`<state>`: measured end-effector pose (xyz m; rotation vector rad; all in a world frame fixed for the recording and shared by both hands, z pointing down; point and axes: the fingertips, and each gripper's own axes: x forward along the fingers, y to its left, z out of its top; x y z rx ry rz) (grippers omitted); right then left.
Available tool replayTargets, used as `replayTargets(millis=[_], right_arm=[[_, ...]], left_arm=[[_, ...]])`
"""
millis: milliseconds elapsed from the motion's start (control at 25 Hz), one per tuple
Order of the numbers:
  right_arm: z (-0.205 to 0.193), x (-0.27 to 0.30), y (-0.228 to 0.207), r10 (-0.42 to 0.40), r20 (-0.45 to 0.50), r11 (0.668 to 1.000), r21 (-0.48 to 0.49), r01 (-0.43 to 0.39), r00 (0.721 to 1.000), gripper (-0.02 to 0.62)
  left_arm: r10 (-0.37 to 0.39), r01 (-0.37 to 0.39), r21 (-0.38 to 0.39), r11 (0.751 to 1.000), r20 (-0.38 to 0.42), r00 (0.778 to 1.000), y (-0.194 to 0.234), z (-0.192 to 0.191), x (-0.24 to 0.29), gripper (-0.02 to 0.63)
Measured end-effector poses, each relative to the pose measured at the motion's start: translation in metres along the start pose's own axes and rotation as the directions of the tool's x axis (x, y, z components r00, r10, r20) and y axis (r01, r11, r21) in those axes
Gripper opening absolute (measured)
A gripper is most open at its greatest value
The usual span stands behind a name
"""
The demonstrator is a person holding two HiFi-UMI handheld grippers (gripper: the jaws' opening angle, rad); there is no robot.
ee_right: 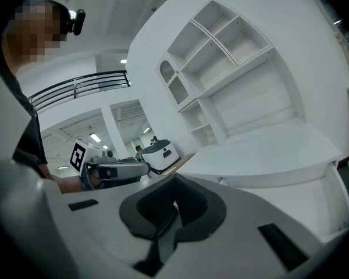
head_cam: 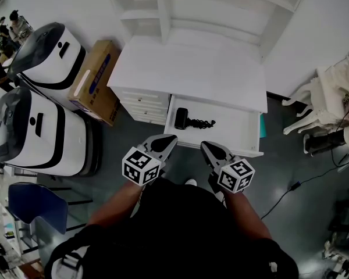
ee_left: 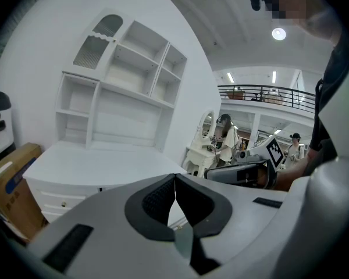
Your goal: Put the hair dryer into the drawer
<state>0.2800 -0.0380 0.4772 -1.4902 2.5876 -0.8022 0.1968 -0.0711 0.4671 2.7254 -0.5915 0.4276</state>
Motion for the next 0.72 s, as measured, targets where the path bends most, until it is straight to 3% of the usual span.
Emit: replayTargets(millis=[720], right_arm=[[0.0003,0.0045,0.0005,0.01,-0.012,1.0,-0.014,-0.01,1.0,0.025]], left_arm=[[-0.002,0.002,0.009,1.0,-0.003,1.0,0.0032,0.0024,0.0013,0.011]])
